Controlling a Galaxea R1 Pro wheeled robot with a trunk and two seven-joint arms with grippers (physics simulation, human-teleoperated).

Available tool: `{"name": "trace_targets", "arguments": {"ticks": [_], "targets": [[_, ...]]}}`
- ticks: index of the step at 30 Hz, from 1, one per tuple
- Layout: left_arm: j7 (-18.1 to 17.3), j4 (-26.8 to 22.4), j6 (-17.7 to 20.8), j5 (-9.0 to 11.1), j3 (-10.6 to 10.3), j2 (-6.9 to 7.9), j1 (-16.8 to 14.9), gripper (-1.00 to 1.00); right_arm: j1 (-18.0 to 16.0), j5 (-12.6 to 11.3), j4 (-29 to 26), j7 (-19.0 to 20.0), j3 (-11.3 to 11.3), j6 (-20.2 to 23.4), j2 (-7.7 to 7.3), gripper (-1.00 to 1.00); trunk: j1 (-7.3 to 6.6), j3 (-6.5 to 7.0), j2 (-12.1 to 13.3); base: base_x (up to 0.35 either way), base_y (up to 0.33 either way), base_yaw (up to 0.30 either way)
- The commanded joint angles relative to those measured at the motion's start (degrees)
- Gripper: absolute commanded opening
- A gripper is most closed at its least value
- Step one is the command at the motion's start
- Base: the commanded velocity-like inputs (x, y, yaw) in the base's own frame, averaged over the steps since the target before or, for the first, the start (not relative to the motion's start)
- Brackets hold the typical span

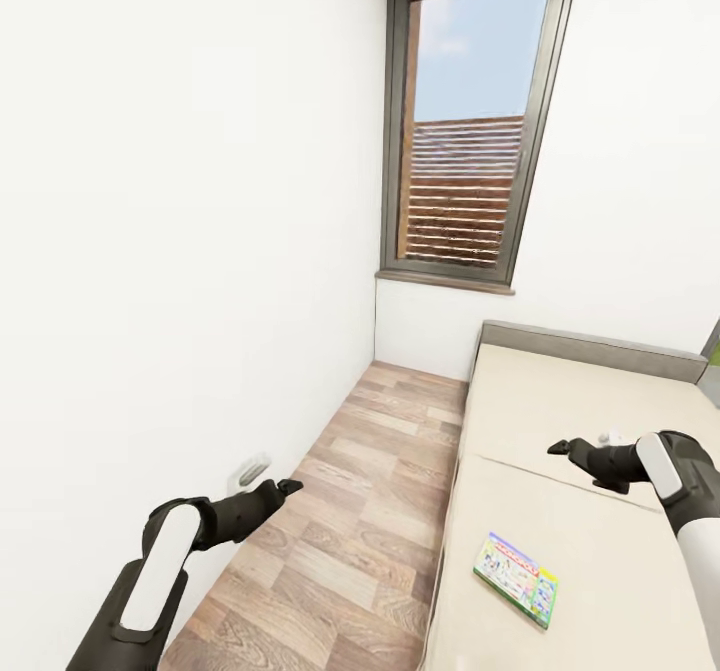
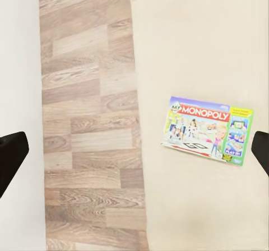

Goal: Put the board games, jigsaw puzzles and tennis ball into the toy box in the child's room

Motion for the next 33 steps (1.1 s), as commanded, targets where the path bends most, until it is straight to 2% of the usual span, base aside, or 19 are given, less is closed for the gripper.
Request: {"name": "trace_targets", "arguments": {"ticks": [1, 3, 6, 12, 14, 16, 17, 19, 20, 22, 25, 28, 33], "targets": [[0.54, -0.06, 0.24, 0.64, 0.13, -0.06, -0.06, 1.00, -0.07, 0.28, -0.02, 0.29, -0.17, 0.26, 0.01, 1.00, 0.04, -0.14, -0.13, 0.024, 0.000, 0.000], [1.37, -0.33, 1.05, 2.55, 0.58, -0.02, -0.23, 1.00, -1.07, 0.28, 1.26, -0.75, -0.17, 0.23, -0.03, 1.00, 0.04, -0.16, -0.13, 0.017, 0.000, 0.000], [1.98, -0.99, 2.05, 3.75, 0.93, 0.18, -0.36, 1.00, -2.66, 0.28, 3.96, -1.80, -0.17, -0.01, -0.02, 1.00, 0.48, -0.53, -0.93, 0.012, 0.000, 0.000], [2.61, -1.70, 2.94, 4.72, 1.21, 0.79, -0.47, 1.00, -5.45, 0.29, 9.30, -2.79, -0.10, -2.18, 0.13, 1.00, 1.80, -1.63, -3.34, 0.007, 0.000, 0.000], [2.73, -1.81, 3.09, 4.90, 1.29, 1.02, -0.51, 1.00, -6.10, 0.31, 10.58, -2.90, -0.03, -3.60, 0.23, 1.00, 2.24, -1.99, -4.14, 0.004, 0.000, 0.000], [2.85, -2.00, 3.31, 5.20, 1.43, 1.39, -0.57, 1.00, -7.00, 0.45, 12.29, -2.99, 0.28, -6.84, 0.46, 1.00, 2.68, -2.35, -4.94, 0.003, 0.000, 0.000], [2.85, -2.00, 3.31, 5.20, 1.43, 1.39, -0.57, 1.00, -7.00, 0.45, 12.29, -2.99, 0.28, -6.84, 0.46, 1.00, 2.90, -2.53, -5.35, 0.003, 0.000, 0.000], [2.97, -2.09, 3.44, 5.35, 1.54, 1.61, -0.63, 1.00, -7.51, 0.69, 13.37, -2.89, 1.50, -9.85, 0.62, 1.00, 3.34, -2.89, -6.15, 0.002, 0.000, 0.000], [2.97, -2.09, 3.44, 5.35, 1.54, 1.61, -0.63, 1.00, -7.51, 0.69, 13.37, -2.89, 1.50, -9.85, 0.62, 1.00, 3.56, -3.07, -6.55, 0.002, 0.000, 0.000], [3.10, -2.03, 3.50, 5.45, 1.59, 1.75, -0.74, 1.00, -7.79, 0.86, 14.07, -2.50, 3.60, -12.07, 0.69, 1.00, 4.00, -3.43, -7.35, 0.001, 0.000, 0.000], [3.17, -1.99, 3.53, 5.49, 1.57, 1.80, -0.84, 1.00, -7.90, 0.92, 14.31, -2.21, 4.85, -12.90, 0.71, 1.00, 4.65, -3.97, -8.55, 0.000, 0.000, 0.000], [3.35, -1.56, 3.57, 5.53, 1.46, 1.90, -1.19, 1.00, -8.13, 1.04, 14.74, -1.37, 8.15, -14.57, 0.76, 1.00, 5.31, -4.51, -9.76, 0.000, 0.000, 0.000], [3.44, -0.92, 3.59, 5.59, 1.38, 1.92, -1.43, 1.00, -8.24, 1.10, 14.91, -0.90, 10.05, -15.43, 0.79, 1.00, 6.41, -5.41, -11.76, 0.000, 0.000, 0.000]]}}
